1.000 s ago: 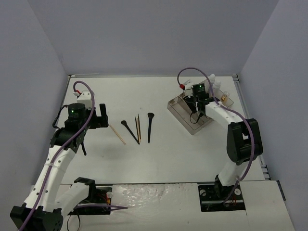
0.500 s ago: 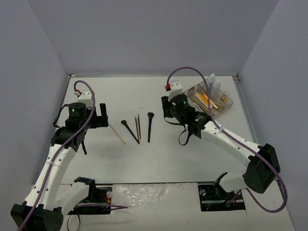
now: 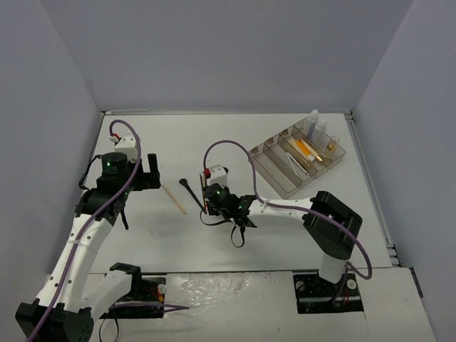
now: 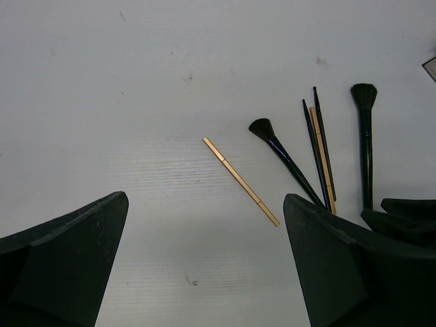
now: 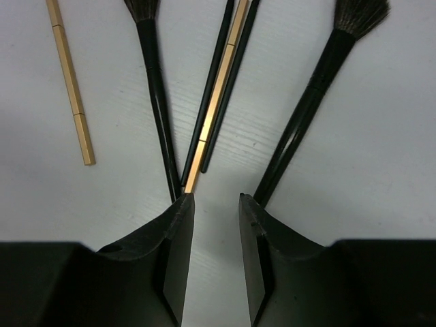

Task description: Organize the makeup

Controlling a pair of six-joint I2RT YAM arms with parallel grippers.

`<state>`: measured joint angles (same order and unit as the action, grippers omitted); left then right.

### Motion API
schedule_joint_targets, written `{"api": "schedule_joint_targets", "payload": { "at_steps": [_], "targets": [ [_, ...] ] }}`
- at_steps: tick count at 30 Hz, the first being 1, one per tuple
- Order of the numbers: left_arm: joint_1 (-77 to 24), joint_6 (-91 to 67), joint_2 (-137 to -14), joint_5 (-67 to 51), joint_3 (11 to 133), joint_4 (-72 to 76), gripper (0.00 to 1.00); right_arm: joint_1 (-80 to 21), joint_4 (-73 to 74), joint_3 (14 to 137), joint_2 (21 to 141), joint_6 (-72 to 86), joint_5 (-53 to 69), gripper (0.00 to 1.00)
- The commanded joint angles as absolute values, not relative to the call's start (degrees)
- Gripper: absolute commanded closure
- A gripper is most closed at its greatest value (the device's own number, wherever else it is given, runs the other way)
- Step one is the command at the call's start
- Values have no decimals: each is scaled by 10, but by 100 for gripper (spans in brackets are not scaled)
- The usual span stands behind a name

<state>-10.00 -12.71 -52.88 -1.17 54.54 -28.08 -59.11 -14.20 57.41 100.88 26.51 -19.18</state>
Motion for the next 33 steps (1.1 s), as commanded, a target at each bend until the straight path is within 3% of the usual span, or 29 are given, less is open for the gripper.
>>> {"api": "schedule_joint_targets", "payload": {
  "at_steps": [1, 15, 33],
  "targets": [
    [-97, -134, -528, -6, 560, -256, 3, -600, -193, 620, 1034, 301, -235, 70],
    [-97, -134, -527, -6, 561, -257, 3, -609, -180, 636, 1098, 318, -243, 76],
    [-97, -135, -530, -10, 562, -257, 3, -609, -127, 638, 1099, 297, -303, 76]
  ]
}}
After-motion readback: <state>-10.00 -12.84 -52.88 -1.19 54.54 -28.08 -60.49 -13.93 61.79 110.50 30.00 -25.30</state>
